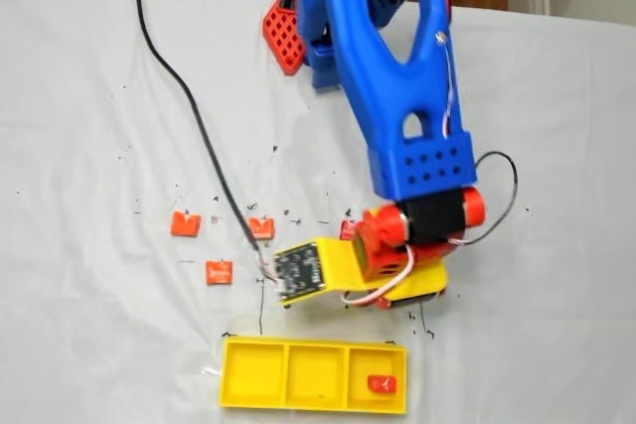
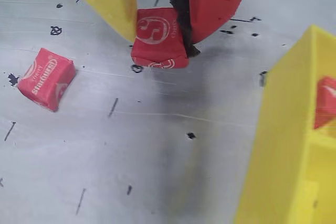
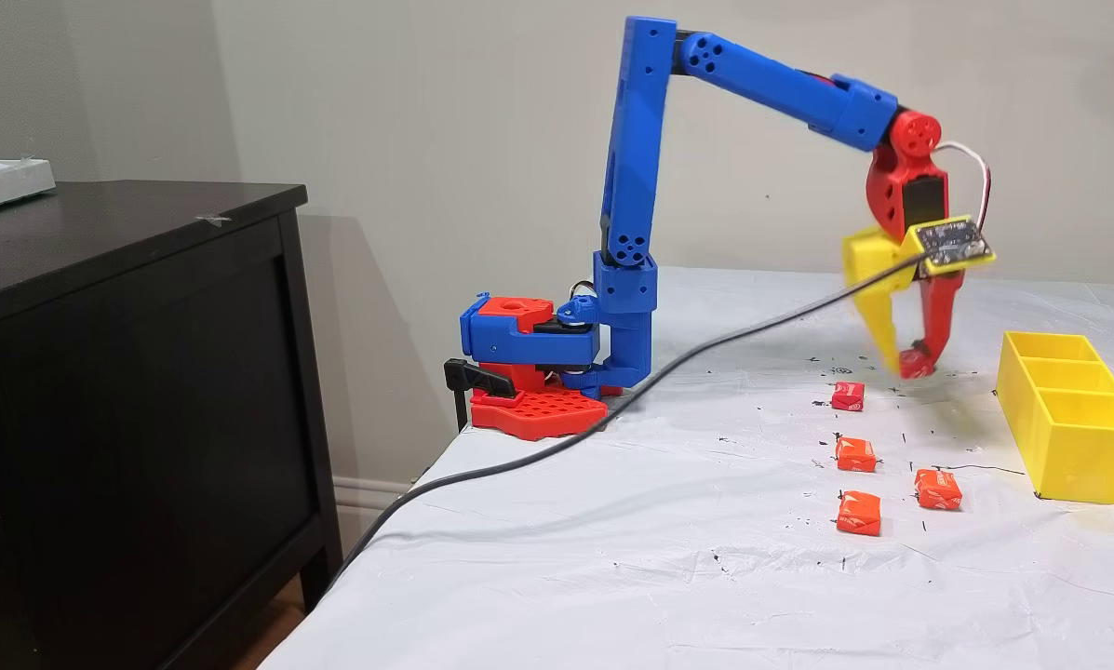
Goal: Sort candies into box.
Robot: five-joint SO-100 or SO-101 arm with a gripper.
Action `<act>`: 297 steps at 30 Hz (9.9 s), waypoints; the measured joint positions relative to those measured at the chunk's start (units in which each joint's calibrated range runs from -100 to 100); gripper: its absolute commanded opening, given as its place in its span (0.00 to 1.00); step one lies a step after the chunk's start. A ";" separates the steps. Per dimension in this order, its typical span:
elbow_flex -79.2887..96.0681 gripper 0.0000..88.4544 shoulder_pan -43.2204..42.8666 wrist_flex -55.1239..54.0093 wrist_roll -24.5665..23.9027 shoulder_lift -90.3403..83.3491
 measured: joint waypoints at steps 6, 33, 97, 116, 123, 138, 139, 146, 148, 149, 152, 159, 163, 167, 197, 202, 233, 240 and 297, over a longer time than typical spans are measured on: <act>-1.20 0.00 5.07 -2.94 0.39 -7.28; -13.77 0.00 11.00 -8.65 7.52 5.84; -27.72 0.00 11.47 10.16 6.54 9.39; -11.98 0.00 12.88 23.73 5.23 -5.16; 1.71 0.12 12.02 19.84 3.47 -9.64; 12.57 0.29 6.32 12.14 1.86 -12.27; 12.57 0.29 6.09 11.98 1.76 -11.84; 13.60 0.31 4.60 10.63 1.22 -9.31; 13.77 0.31 4.21 10.32 1.22 -8.54; 13.77 0.32 4.06 10.16 1.22 -8.29; 13.77 0.33 3.51 9.60 0.88 -7.61; 13.69 0.36 2.26 7.70 -0.24 -4.15; 13.69 0.35 2.26 6.51 -0.54 -2.37; 13.52 0.31 2.26 5.63 -0.63 -0.68; 10.78 0.00 6.71 8.97 1.61 -12.35; 5.82 0.00 11.08 8.89 1.90 -14.04; -9.67 0.00 20.44 -6.27 3.27 0.68; -9.67 0.00 20.44 -10.71 3.27 3.13; -18.56 0.00 22.86 17.78 6.01 5.92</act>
